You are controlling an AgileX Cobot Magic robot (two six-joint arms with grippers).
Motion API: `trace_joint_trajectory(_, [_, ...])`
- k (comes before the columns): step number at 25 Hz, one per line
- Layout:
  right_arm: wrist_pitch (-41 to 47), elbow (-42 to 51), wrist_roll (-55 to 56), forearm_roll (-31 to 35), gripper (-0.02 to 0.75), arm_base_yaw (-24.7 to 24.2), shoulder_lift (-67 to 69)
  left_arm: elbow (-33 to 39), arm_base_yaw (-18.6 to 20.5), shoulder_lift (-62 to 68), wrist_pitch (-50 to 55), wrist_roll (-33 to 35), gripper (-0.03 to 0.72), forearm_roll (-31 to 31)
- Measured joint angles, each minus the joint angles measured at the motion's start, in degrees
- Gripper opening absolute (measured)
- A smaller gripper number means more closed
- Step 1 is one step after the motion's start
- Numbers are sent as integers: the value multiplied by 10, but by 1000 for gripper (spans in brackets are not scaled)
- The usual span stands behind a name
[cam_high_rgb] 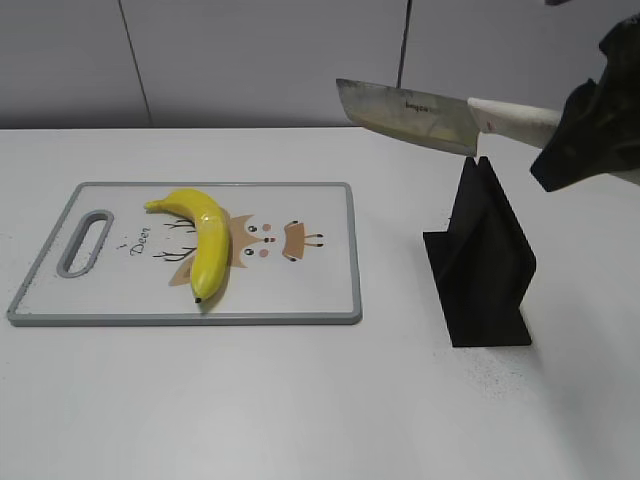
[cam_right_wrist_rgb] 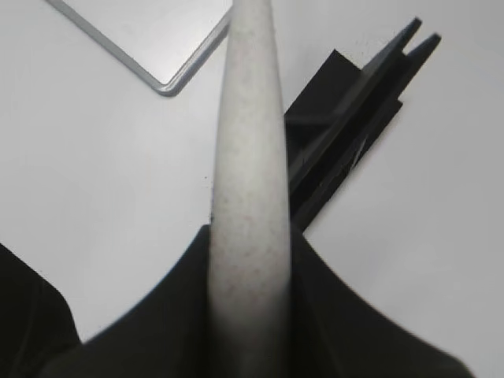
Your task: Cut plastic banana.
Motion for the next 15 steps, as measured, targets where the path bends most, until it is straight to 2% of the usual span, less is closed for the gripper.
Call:
trace_joint_trajectory(4, [23, -61, -80, 4, 167, 0, 49, -29, 0, 85, -50, 32, 589, -10])
trace_joint_trajectory(11, [66, -182, -203, 26, 167, 0, 148, -120, 0, 261, -83, 159, 589, -99])
trace_joint_trajectory(15, [100, -245, -312, 42, 167, 0, 202, -192, 0, 371, -83, 265, 589, -135])
